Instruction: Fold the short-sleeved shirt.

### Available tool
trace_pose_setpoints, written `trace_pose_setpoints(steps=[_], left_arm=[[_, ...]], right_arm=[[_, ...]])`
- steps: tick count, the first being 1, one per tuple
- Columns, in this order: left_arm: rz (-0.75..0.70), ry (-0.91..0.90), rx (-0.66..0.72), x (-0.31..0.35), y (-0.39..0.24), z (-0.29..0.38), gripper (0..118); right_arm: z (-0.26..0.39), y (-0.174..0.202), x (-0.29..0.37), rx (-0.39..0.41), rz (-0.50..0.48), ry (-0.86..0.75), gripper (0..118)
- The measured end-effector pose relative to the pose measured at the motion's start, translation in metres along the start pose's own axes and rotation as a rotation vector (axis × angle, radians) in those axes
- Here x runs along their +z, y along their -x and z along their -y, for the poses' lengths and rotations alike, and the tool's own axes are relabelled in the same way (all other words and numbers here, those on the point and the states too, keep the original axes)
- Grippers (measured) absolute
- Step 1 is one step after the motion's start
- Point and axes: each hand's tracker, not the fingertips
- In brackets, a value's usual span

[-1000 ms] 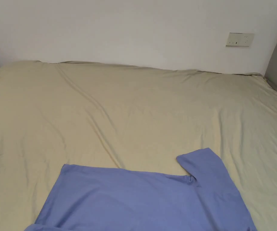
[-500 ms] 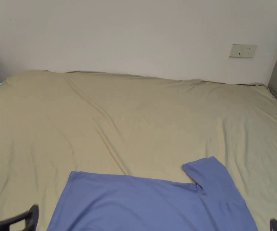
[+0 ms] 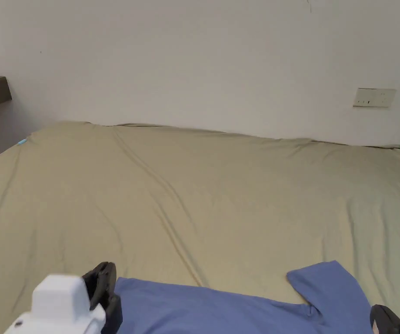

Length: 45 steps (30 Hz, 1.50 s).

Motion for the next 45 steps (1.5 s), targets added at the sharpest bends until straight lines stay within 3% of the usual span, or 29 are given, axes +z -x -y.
trace_pose_setpoints(steps=[2,5,6,7,8,9,10,12,14,18,19,20,23,25,27,28,30,34,38,41,42,44,45], left_arm=[[0.046,0.217,0.053,-0.060,0.020,-0.016,0],[0.091,0.573,0.244,-0.157,0.054,-0.017,0],[0.137,0.606,0.290,-0.186,0.065,-0.010,7],[0.102,0.676,0.277,-0.212,0.070,-0.002,25],[0.036,0.739,0.242,-0.234,0.071,0.005,61],[-0.020,0.801,0.167,-0.255,0.070,0.017,108],[-0.045,0.823,0.092,-0.271,0.070,0.029,118],[-0.056,0.856,0.018,-0.297,0.070,0.046,100],[-0.058,0.925,0.049,-0.318,0.072,0.064,99],[-0.066,0.948,0.093,-0.325,0.070,0.077,63],[-0.065,0.930,0.087,-0.315,0.067,0.072,37],[-0.030,0.914,0.086,-0.310,0.065,0.067,0],[0.021,0.883,0.090,-0.289,0.061,0.055,2],[0.044,0.816,0.052,-0.271,0.055,0.045,2],[0.069,0.783,0.066,-0.253,0.051,0.029,2],[0.088,0.754,0.085,-0.243,0.050,0.021,2],[0.126,0.710,0.094,-0.225,0.045,0.009,2],[0.136,0.688,0.058,-0.199,0.032,-0.002,2],[0.147,0.711,0.085,-0.196,0.026,0.003,2],[0.154,0.723,0.099,-0.198,0.025,0.006,2],[0.148,0.726,0.095,-0.198,0.025,0.007,2],[0.138,0.732,0.083,-0.204,0.028,0.008,2],[0.132,0.737,0.082,-0.205,0.029,0.008,2]], right_arm=[[0.000,-0.002,-0.012,0.000,0.007,0.015,3],[0.001,-0.005,-0.025,-0.016,0.000,0.045,3],[0.003,-0.006,-0.029,-0.013,-0.002,0.050,3],[0.005,-0.007,-0.034,-0.010,-0.001,0.061,3],[0.007,-0.006,-0.037,-0.008,0.001,0.073,3],[0.009,-0.007,-0.041,-0.004,0.002,0.089,3],[0.012,-0.008,-0.045,0.000,0.002,0.106,3],[0.018,-0.010,-0.050,0.005,0.012,0.132,3],[0.024,-0.014,-0.055,0.005,0.026,0.152,3],[0.037,-0.025,-0.059,-0.016,0.053,0.200,3],[0.039,-0.026,-0.060,-0.017,0.062,0.208,3],[0.040,-0.029,-0.060,-0.016,0.070,0.218,3],[0.043,-0.036,-0.063,-0.027,0.076,0.229,5],[0.039,-0.046,-0.067,-0.043,0.068,0.232,22],[0.032,-0.062,-0.081,-0.082,0.037,0.242,28],[0.028,-0.074,-0.095,-0.105,0.017,0.297,52],[0.032,-0.097,-0.139,-0.132,-0.013,0.468,118],[0.078,-0.145,-0.229,-0.144,-0.029,0.696,118],[0.121,-0.156,-0.294,-0.131,-0.047,0.909,111],[0.138,-0.152,-0.315,-0.173,-0.033,0.966,90],[0.144,-0.153,-0.319,-0.192,-0.036,0.953,76],[0.139,-0.149,-0.314,-0.204,-0.003,0.938,65],[0.134,-0.149,-0.309,-0.189,-0.013,0.923,29]])
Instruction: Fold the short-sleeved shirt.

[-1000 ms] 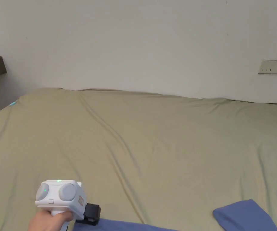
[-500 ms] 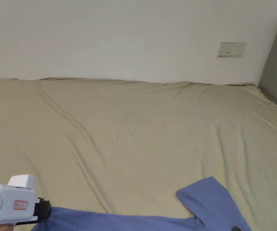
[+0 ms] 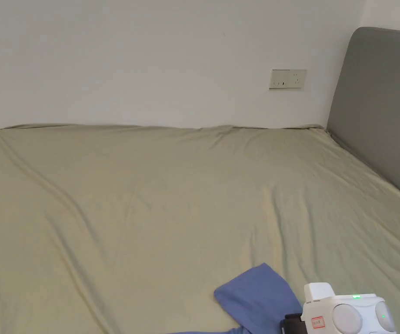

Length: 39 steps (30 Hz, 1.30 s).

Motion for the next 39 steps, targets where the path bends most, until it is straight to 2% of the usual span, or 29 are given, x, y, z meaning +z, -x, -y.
trace_pose_setpoints(steps=[1,2,3,6,7,10,15,18,24,29,35,36,37,38,39], left_arm=[[-0.004,0.001,0.003,0.000,0.001,0.000,2],[-0.007,0.001,0.006,-0.002,0.004,-0.002,2],[-0.009,-0.001,0.013,0.000,0.006,-0.003,2],[-0.003,-0.017,0.030,0.011,0.010,-0.002,2],[-0.001,-0.027,0.029,0.018,0.010,0.000,2],[0.009,-0.060,0.021,0.049,0.015,0.009,2],[-0.016,-0.115,0.017,0.113,0.026,0.048,2],[-0.019,-0.118,0.033,0.139,0.038,0.083,2],[-0.011,-0.046,0.089,0.147,0.054,0.173,2],[-0.042,0.057,0.118,0.122,0.063,0.240,2],[-0.054,0.057,0.180,0.103,0.070,0.274,3],[-0.054,0.044,0.184,0.103,0.069,0.276,6],[-0.059,0.034,0.179,0.104,0.068,0.277,16],[-0.077,0.014,0.166,0.108,0.065,0.278,35],[-0.113,-0.012,0.148,0.113,0.063,0.277,72]], right_arm=[[0.001,-0.001,0.005,0.024,-0.005,-0.029,3],[0.003,-0.003,0.008,0.032,-0.034,-0.059,3],[0.006,0.009,0.039,-0.001,-0.076,-0.071,3],[0.015,0.022,0.089,0.043,-0.079,-0.137,3],[0.008,0.005,0.090,0.035,-0.092,-0.171,3],[0.021,0.000,0.146,-0.007,-0.158,-0.243,3],[0.063,-0.012,0.213,0.031,-0.162,-0.272,3],[0.102,-0.017,0.243,0.020,-0.178,-0.274,3],[0.190,-0.002,0.250,0.033,-0.158,-0.169,3],[0.253,-0.007,0.217,-0.009,-0.144,-0.064,3],[0.287,-0.004,0.188,0.014,-0.113,-0.038,3],[0.288,-0.003,0.187,0.016,-0.108,-0.047,7],[0.288,-0.003,0.188,0.025,-0.095,-0.068,21],[0.287,-0.002,0.193,0.049,-0.070,-0.101,49],[0.285,0.003,0.203,0.085,-0.012,-0.131,95]])
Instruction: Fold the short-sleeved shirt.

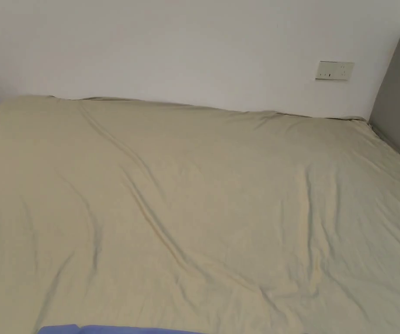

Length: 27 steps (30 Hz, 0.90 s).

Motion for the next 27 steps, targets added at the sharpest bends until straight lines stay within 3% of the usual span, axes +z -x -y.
trace_pose_setpoints(steps=[1,3,4,5,9,13,14,15,16,17,18,19,21,22,24,26,27], left_arm=[[-0.041,-0.026,-0.027,0.008,-0.003,-0.002,95],[-0.071,-0.114,-0.070,0.033,-0.009,-0.007,101],[-0.062,-0.199,-0.081,0.050,-0.014,-0.011,114],[-0.046,-0.289,-0.098,0.067,-0.020,-0.017,118],[-0.032,-0.624,-0.145,0.113,-0.051,-0.030,118],[-0.048,-0.886,-0.225,0.119,-0.086,-0.014,118],[-0.038,-0.915,-0.213,0.118,-0.092,-0.009,115],[-0.037,-0.941,-0.199,0.115,-0.096,-0.004,97],[-0.041,-0.958,-0.191,0.113,-0.101,0.002,71],[-0.063,-0.958,-0.201,0.112,-0.105,0.007,29],[-0.085,-0.951,-0.209,0.109,-0.110,0.010,3],[-0.099,-0.945,-0.212,0.108,-0.112,0.012,0],[-0.002,-0.901,-0.236,0.112,-0.106,0.014,0],[-0.006,-0.892,-0.241,0.112,-0.103,0.014,0],[-0.017,-0.853,-0.227,0.115,-0.092,0.008,0],[0.070,-0.746,-0.147,0.114,-0.065,-0.012,0],[0.136,-0.629,-0.074,0.110,-0.051,-0.029,7]], right_arm=[[-0.004,0.004,0.010,0.050,0.090,-0.038,114],[-0.016,0.011,0.040,0.133,0.219,-0.170,118],[-0.023,0.019,0.059,0.146,0.234,-0.283,118],[-0.032,0.024,0.075,0.123,0.246,-0.366,118],[-0.055,0.050,0.120,0.020,0.226,-0.705,118],[-0.050,0.095,0.114,-0.042,0.177,-0.926,118],[-0.046,0.106,0.110,-0.038,0.152,-0.944,118],[-0.043,0.115,0.107,-0.022,0.129,-0.950,112],[-0.038,0.123,0.100,-0.008,0.101,-0.946,97],[-0.034,0.132,0.097,0.008,0.087,-0.946,74],[-0.031,0.140,0.094,0.019,0.061,-0.941,25],[-0.030,0.146,0.089,0.031,0.040,-0.913,3],[-0.028,0.158,0.084,0.070,0.028,-0.866,3],[-0.030,0.160,0.081,0.102,-0.017,-0.836,3],[-0.032,0.171,0.077,0.104,-0.001,-0.823,3],[-0.034,0.175,0.077,0.114,-0.036,-0.801,3],[-0.034,0.177,0.077,0.120,-0.036,-0.800,3]])
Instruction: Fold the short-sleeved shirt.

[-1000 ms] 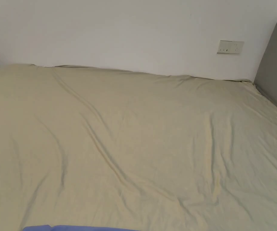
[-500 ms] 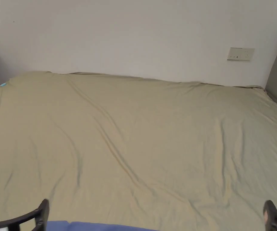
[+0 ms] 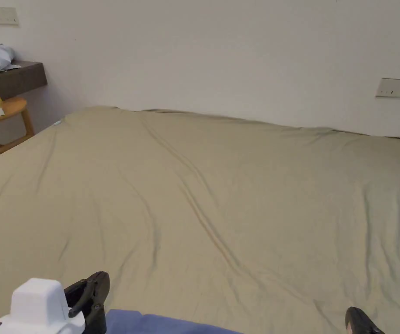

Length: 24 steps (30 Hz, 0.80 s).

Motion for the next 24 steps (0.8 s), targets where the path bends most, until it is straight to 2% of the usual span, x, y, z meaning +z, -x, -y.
trace_pose_setpoints(steps=[1,2,3,4,5,6,7,10,15,19,24], left_arm=[[0.080,0.153,0.124,-0.016,0.024,-0.010,17],[0.134,0.272,0.250,-0.034,0.049,-0.016,33],[0.189,0.423,0.376,-0.056,0.074,-0.017,68],[0.255,0.551,0.443,-0.077,0.094,-0.012,85],[0.271,0.649,0.480,-0.093,0.109,-0.005,96],[0.260,0.697,0.480,-0.106,0.119,0.008,96],[0.248,0.749,0.480,-0.119,0.129,0.018,118],[0.220,0.756,0.574,-0.140,0.151,0.041,115],[0.366,0.799,0.859,-0.177,0.168,0.087,115],[0.464,0.826,0.752,-0.180,0.154,0.094,118],[0.590,0.900,0.721,-0.192,0.141,0.094,118]], right_arm=[[0.000,0.001,0.000,0.011,-0.007,0.007,3],[0.001,0.002,0.000,0.022,-0.017,0.013,3],[0.001,0.002,-0.001,0.026,-0.025,0.017,3],[0.001,0.002,-0.002,0.025,-0.039,0.026,3],[0.000,0.002,-0.001,0.025,-0.046,0.029,3],[0.000,0.002,-0.001,0.032,-0.043,0.036,3],[0.000,0.003,-0.001,0.038,-0.036,0.042,3],[0.001,0.001,0.001,0.017,-0.023,0.064,3],[0.004,-0.003,-0.003,0.034,0.012,0.114,3],[0.000,-0.006,-0.001,0.020,0.035,0.122,3],[-0.003,-0.003,-0.004,0.023,0.057,0.133,3]])
